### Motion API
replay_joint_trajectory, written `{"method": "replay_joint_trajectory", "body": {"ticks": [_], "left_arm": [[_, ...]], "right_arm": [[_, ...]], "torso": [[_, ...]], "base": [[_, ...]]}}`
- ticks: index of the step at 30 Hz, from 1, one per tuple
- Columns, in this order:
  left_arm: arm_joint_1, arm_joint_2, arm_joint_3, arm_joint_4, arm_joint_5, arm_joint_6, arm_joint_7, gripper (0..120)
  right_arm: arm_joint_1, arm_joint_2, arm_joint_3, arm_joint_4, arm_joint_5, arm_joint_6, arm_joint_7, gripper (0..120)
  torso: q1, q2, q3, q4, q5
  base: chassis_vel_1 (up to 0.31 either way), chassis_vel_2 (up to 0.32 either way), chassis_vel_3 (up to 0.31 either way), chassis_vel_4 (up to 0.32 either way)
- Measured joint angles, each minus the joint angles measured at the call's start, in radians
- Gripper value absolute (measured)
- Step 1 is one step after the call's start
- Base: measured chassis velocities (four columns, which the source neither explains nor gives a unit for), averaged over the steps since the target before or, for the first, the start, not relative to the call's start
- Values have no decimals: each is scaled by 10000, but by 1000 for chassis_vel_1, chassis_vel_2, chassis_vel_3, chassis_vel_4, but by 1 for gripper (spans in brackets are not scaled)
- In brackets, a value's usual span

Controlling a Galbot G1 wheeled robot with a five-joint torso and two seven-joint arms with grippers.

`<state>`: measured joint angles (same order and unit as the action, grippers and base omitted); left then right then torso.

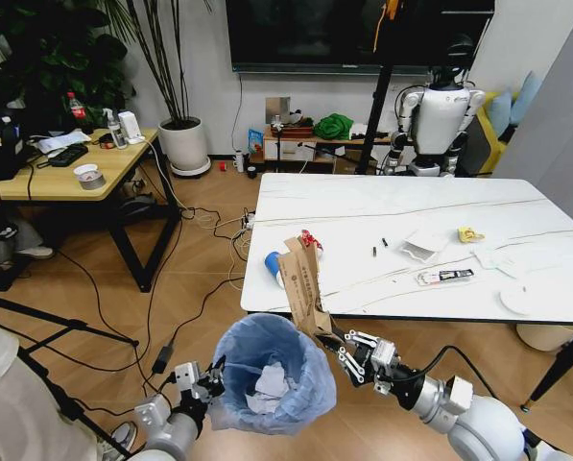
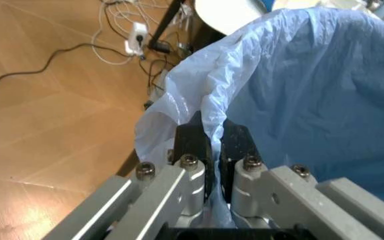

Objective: Pick up the trash bin and place the trash from the table into it.

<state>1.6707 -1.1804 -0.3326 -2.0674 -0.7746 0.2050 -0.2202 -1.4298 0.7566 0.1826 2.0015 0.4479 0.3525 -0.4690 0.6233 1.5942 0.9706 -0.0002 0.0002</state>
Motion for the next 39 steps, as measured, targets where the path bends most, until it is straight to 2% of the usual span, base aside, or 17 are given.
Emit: {"method": "replay_joint_trajectory", "body": {"ticks": [10,14,24,27,30,34,36,39], "left_arm": [[-290,768,601,140,-322,-12,-88,0],[-755,1066,812,500,-604,-45,-131,0],[-1060,847,897,761,-759,-90,-103,0],[-1076,733,985,680,-745,-93,-58,0],[-1069,686,1005,654,-711,-94,-46,0],[-959,621,1017,586,-574,-105,-5,0],[-942,612,1017,581,-549,-110,0,0],[-869,593,981,526,-502,-115,18,0]], "right_arm": [[244,100,-366,-309,-232,8,-547,6],[418,65,-593,-459,-275,43,-811,6],[680,109,-780,-666,-285,54,-1020,5],[667,166,-851,-810,-424,93,-1046,19],[644,184,-853,-844,-482,109,-1056,26],[565,163,-787,-881,-519,148,-1057,45],[556,162,-763,-900,-531,162,-1062,46],[512,156,-699,-936,-552,193,-1071,61]], "torso": [[0,0,0,1,-4],[0,0,0,1,-2],[0,0,0,2,-2],[0,0,0,2,-2],[0,0,0,1,-2],[-1,0,0,2,-2],[-1,0,0,2,-1],[0,0,0,1,-2]], "base": [[0,0,0,0],[0,0,0,0],[0,0,0,0],[0,0,0,0],[0,0,0,0],[0,0,0,0],[0,0,0,0],[0,0,0,0]]}}
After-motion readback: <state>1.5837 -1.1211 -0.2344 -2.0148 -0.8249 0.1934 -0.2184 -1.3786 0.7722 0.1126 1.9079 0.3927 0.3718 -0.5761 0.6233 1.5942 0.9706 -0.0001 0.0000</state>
